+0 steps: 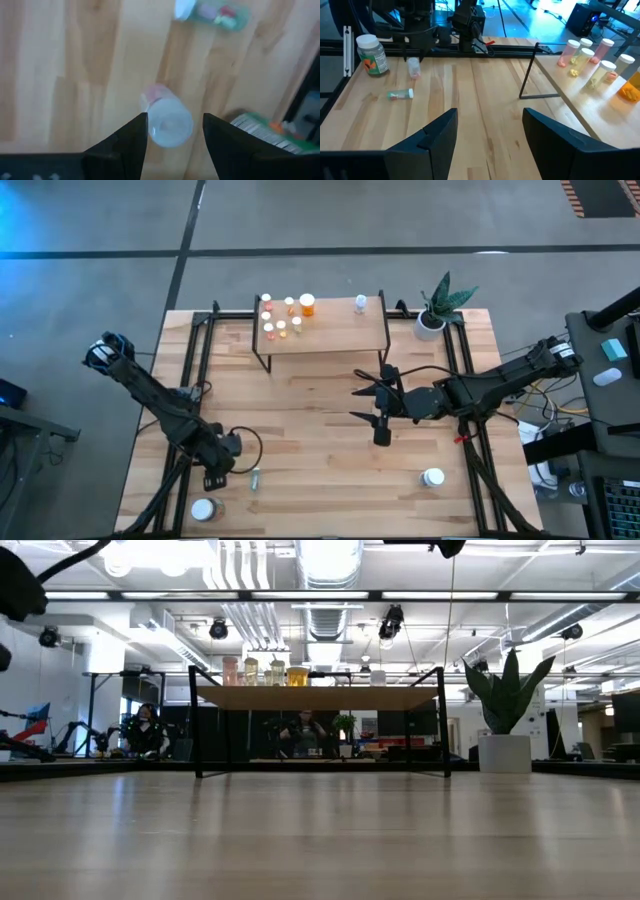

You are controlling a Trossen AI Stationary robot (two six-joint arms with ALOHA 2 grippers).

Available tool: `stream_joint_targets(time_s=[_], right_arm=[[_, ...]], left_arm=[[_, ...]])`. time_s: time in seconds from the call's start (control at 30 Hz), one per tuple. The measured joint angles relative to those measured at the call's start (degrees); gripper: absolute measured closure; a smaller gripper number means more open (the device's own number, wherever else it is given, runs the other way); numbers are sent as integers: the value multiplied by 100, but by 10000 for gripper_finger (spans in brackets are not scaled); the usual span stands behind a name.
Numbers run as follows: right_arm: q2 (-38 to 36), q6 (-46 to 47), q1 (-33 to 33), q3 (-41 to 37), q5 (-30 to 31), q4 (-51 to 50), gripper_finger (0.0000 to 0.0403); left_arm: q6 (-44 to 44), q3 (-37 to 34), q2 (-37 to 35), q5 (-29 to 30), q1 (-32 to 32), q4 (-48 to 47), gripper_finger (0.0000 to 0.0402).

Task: Pick and place medicine bottles onto shelf by color
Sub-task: Put the transparent pill bottle on the shelf

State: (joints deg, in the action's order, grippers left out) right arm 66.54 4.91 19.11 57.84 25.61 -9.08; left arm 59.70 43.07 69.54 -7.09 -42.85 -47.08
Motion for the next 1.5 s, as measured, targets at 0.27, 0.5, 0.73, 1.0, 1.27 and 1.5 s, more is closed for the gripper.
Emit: stream_joint_targets(time_s=[0.27,0.5,0.73,1.0,1.27,1.5], right_arm=[[0,-2,0,0,0,7,188],[0,0,0,0,0,31,188],[0,0,0,0,1,37,188],[0,0,0,0,2,43,188],[0,2,0,0,0,65,188],[0,-5,0,0,2,78,188]], left_arm=[[46,-240,59,-215,-2,438,228],[148,-240,104,-308,-2,450,228],[111,-240,600,-432,-2,449,228],[-52,-161,741,-450,-2,433,273],[-37,-68,374,-405,14,336,265],[-548,491,-145,96,390,-305,255]])
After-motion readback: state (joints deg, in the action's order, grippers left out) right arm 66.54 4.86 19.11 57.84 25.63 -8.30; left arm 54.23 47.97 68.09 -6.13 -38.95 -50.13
